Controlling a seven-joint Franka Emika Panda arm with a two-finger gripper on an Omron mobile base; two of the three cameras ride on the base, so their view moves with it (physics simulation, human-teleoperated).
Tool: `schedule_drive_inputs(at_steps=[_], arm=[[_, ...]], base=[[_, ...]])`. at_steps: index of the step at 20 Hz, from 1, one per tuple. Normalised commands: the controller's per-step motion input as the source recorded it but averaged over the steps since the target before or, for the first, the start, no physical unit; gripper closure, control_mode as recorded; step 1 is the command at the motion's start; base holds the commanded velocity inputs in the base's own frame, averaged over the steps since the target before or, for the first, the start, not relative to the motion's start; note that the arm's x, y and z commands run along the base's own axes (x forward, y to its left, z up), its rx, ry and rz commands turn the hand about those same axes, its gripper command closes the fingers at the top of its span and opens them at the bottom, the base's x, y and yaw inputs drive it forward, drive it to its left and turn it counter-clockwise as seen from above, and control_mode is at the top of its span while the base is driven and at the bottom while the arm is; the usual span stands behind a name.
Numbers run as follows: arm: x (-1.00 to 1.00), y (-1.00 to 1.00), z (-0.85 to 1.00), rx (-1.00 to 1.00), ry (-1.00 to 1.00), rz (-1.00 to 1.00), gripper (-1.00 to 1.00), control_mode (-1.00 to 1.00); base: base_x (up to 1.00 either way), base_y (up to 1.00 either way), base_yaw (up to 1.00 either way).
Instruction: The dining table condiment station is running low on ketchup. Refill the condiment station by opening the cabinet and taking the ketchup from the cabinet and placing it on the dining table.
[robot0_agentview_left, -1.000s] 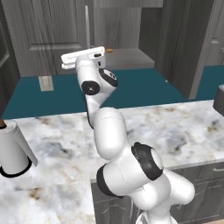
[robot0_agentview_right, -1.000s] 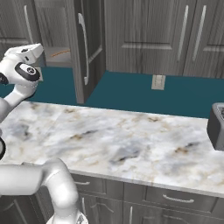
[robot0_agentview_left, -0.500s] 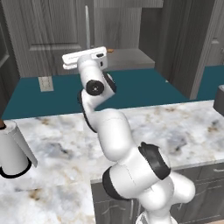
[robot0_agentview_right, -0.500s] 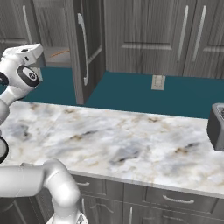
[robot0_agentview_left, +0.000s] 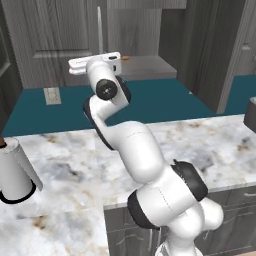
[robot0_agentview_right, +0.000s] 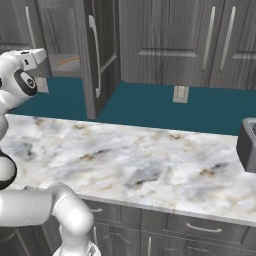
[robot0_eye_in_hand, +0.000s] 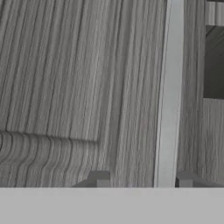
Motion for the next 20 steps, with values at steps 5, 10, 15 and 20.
schedule_drive_inputs(at_steps=[5, 10, 15, 20], arm=[[-0.86, 1.00, 0.30, 0.00, 0.06, 0.00, 1.00, -1.00], [-1.00, 1.00, 0.27, 0.00, 0.00, 0.01, 1.00, -1.00], [-1.00, 1.00, 0.28, 0.00, 0.00, 0.02, 1.00, -1.00], [-1.00, 0.99, 0.27, 0.00, 0.00, 0.02, 1.00, -1.00]], base=[[0.00, 0.00, 0.00], [0.00, 0.00, 0.00], [0.00, 0.00, 0.00], [0.00, 0.00, 0.00]])
